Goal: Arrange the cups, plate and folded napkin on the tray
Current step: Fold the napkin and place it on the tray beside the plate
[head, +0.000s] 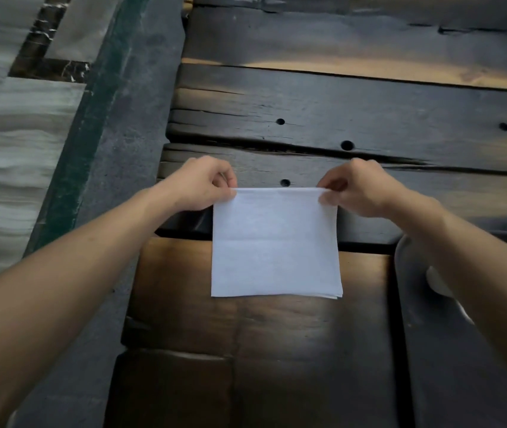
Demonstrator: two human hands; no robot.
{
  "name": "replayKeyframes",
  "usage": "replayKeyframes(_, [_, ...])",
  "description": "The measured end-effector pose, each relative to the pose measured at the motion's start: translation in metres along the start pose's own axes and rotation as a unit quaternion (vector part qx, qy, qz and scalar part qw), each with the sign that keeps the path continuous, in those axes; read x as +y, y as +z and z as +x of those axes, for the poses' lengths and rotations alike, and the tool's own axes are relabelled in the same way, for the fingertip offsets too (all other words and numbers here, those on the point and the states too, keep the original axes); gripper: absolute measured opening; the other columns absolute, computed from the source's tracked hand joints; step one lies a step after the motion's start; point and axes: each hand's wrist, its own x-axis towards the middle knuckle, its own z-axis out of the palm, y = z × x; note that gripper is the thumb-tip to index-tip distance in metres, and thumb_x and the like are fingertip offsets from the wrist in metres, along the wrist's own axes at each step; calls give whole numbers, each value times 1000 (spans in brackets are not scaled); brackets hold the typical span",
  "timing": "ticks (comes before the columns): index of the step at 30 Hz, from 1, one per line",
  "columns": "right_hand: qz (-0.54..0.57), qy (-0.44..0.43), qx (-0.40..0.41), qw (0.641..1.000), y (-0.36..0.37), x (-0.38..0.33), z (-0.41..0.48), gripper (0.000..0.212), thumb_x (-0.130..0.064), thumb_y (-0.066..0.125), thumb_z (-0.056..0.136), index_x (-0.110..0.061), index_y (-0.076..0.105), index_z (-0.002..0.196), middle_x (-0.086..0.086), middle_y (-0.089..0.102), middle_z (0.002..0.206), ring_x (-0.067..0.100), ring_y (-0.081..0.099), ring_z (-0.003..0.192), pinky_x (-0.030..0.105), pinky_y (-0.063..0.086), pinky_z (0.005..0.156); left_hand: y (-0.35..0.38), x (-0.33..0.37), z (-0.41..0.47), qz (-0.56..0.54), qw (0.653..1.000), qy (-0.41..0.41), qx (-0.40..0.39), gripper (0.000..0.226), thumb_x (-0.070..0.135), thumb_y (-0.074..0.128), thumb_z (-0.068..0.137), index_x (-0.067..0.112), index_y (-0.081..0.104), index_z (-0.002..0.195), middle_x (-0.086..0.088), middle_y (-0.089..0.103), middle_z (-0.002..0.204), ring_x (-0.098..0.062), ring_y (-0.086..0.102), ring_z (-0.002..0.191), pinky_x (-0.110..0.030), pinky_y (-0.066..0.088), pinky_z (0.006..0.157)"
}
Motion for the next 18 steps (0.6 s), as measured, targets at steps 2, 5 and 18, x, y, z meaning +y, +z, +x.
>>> replayKeyframes(2, [-2,-20,28,999,-2,-2,-2,14,-21,73,83,-27,80,94,-5,75,82,16,67,85,24,44,73,-5,-2,0,-25,1000,0,11,12,30,78,87,29,72,98,10,76,82,0,69,78,-25,56,71])
replayKeyframes(5, [-9,-50,46,998,-6,-4,-17,16,-19,72,84,-27,81,94,-2,78,81,17,70,82,28,51,74,-8,-3,-13,-9,1000,21,-7,26,33,77,88,30,72,113,11,75,97,-6,69,89,-24,55,75])
replayKeyframes(18, [4,-165,97,981,24,2,-113,18,-11,86,77,-20,83,93,-6,79,96,13,76,87,23,53,80,39,0,-128,50,971,203,114,26,27,69,92,19,79,114,4,80,94,-2,72,79,-25,57,75])
